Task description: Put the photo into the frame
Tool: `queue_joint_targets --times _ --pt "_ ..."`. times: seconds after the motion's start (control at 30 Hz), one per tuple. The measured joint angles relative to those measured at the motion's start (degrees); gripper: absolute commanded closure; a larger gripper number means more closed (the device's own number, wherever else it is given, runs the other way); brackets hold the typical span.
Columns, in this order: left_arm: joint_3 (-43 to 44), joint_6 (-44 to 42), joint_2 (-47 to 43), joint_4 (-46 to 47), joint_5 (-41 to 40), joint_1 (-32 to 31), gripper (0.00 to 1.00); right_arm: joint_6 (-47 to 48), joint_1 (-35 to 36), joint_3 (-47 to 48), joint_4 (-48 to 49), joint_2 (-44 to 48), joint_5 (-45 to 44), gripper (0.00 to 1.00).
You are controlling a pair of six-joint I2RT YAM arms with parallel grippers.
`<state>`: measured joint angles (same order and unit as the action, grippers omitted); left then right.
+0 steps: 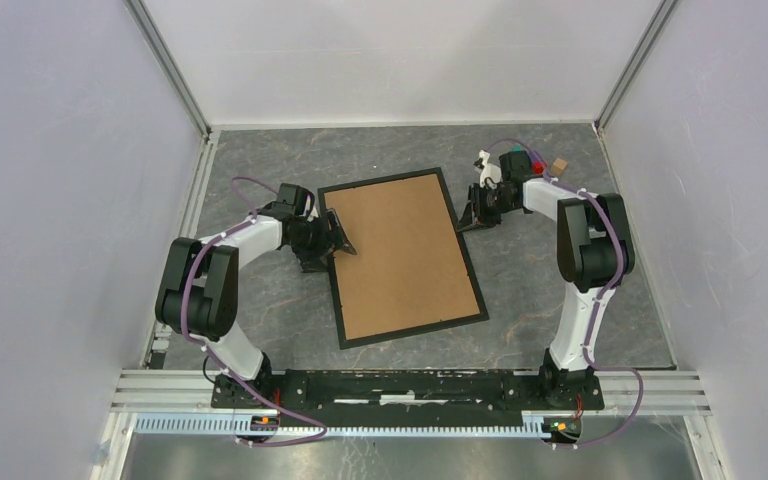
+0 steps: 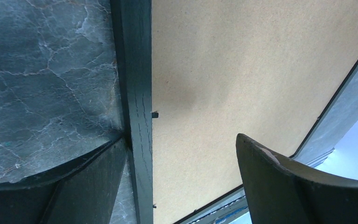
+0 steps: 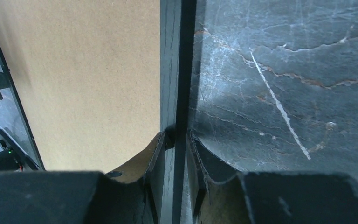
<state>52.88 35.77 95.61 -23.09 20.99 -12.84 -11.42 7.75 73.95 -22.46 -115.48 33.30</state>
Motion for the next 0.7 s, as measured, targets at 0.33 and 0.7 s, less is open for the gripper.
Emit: queue_joint_targets --times 0.33,0.7 --pt "0.0 0.0 0.0 0.0 0.07 0.02 0.06 1.2 1.05 3.21 -4.02 -1.44 -1.42 0.78" --pt "0.57 0.0 0.33 -0.66 0.09 0.0 0.06 0.28 8.0 3.15 -4.15 -0.42 -15.76 0.52"
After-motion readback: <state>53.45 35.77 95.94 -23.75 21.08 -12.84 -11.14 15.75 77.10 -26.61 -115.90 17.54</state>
